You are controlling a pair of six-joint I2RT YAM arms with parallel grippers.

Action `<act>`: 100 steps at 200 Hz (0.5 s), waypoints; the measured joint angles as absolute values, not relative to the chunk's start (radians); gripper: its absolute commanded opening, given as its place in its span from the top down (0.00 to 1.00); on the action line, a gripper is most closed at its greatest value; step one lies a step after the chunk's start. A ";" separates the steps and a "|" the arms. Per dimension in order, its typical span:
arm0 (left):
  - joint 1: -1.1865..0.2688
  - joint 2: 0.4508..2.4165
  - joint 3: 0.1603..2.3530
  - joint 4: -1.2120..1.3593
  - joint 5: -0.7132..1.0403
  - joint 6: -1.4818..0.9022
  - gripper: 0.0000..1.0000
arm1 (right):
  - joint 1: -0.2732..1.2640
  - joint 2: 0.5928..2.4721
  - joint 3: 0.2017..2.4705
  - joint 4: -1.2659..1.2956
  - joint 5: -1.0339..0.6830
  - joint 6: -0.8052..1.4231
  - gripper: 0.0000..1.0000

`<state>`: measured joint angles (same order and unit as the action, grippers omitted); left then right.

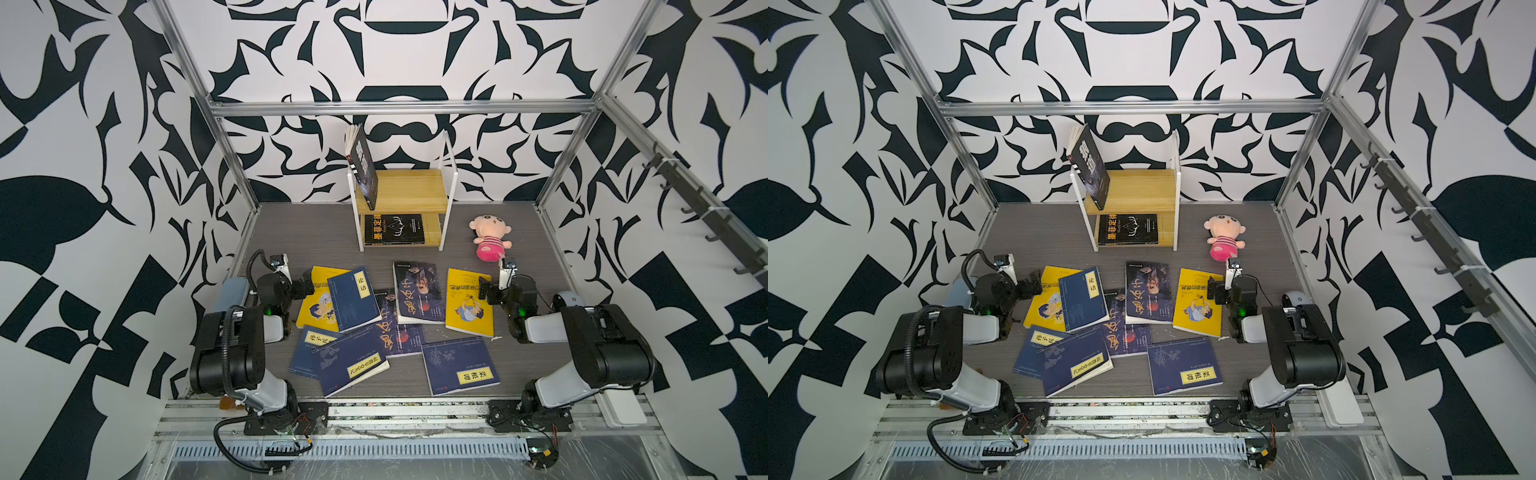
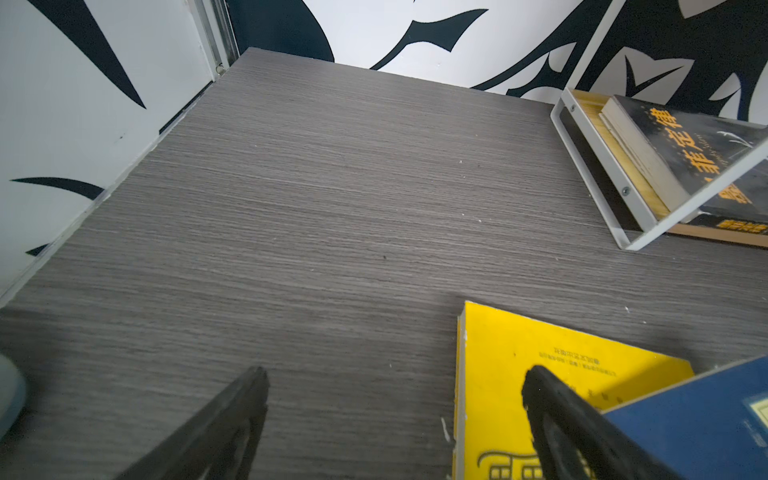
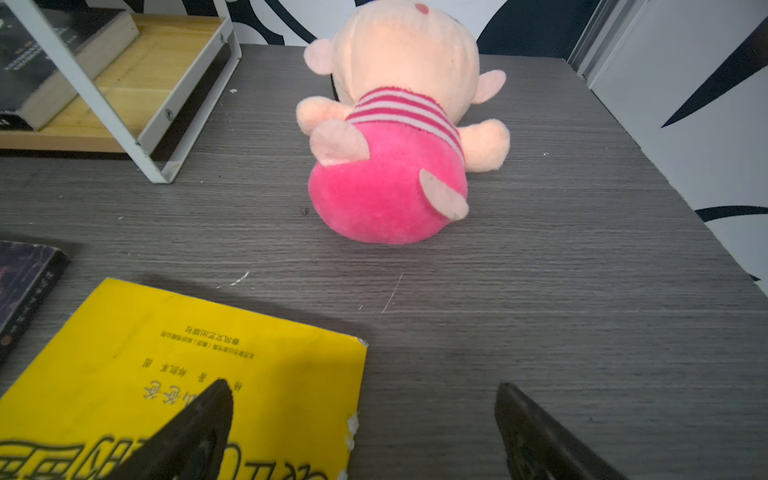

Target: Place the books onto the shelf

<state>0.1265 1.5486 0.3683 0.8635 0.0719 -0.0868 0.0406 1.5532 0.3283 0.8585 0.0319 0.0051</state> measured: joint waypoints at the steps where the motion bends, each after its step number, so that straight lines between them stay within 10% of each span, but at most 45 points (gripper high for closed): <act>1: 0.126 1.549 0.368 0.863 0.072 -0.087 0.01 | 0.041 1.553 0.328 0.859 0.032 0.005 0.00; 100: 0.126 1.523 0.391 0.788 0.107 -0.077 0.01 | 0.041 1.553 0.328 0.860 0.032 0.005 0.00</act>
<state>0.1265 1.5234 0.3908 0.7876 0.1070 -0.0769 0.0406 1.5532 0.3283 0.8597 0.0319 0.0051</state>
